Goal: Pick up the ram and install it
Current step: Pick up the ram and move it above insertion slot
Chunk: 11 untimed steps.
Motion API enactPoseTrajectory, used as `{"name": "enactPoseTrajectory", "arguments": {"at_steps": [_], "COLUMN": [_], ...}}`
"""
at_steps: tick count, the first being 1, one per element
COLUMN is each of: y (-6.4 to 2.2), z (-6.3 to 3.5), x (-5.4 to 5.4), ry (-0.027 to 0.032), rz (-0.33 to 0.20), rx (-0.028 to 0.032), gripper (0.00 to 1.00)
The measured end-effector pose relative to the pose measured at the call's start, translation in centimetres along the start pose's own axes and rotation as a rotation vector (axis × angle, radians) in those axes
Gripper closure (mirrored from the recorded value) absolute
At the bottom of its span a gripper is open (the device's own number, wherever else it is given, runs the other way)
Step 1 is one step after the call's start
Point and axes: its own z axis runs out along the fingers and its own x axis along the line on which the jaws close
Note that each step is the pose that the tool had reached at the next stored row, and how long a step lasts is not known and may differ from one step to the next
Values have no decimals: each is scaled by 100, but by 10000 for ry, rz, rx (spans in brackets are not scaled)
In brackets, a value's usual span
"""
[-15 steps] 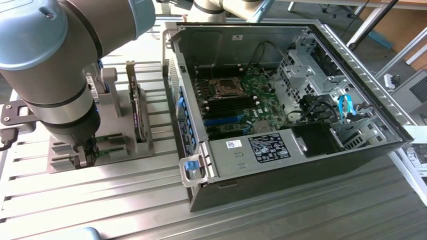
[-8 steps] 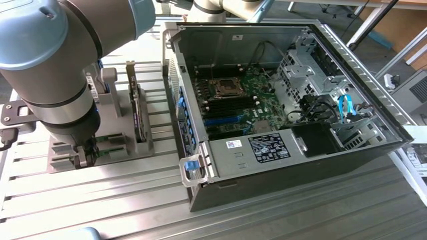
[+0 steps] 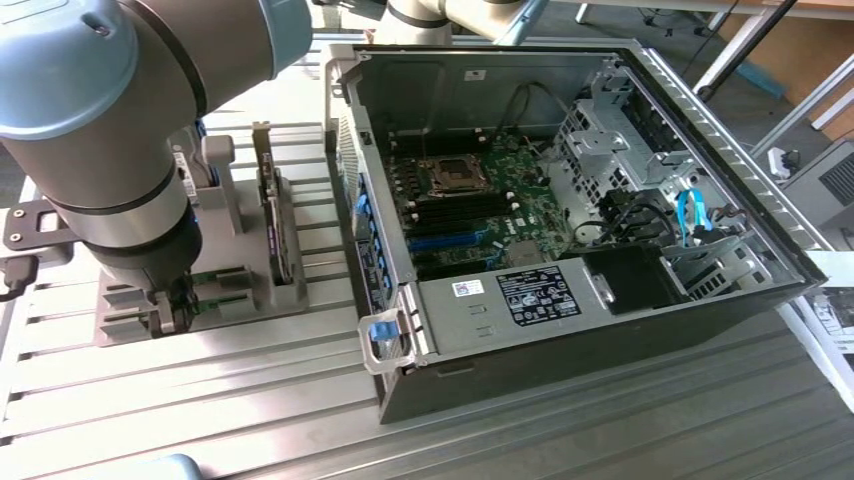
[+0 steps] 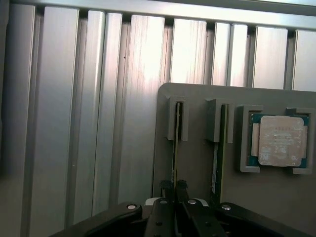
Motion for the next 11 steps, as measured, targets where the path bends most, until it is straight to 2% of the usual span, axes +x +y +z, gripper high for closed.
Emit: {"name": "enactPoseTrajectory", "arguments": {"at_steps": [11], "y": [3], "z": [-63], "x": [-2], "ry": [12], "rz": [1], "rx": [-2], "gripper": [86]}}
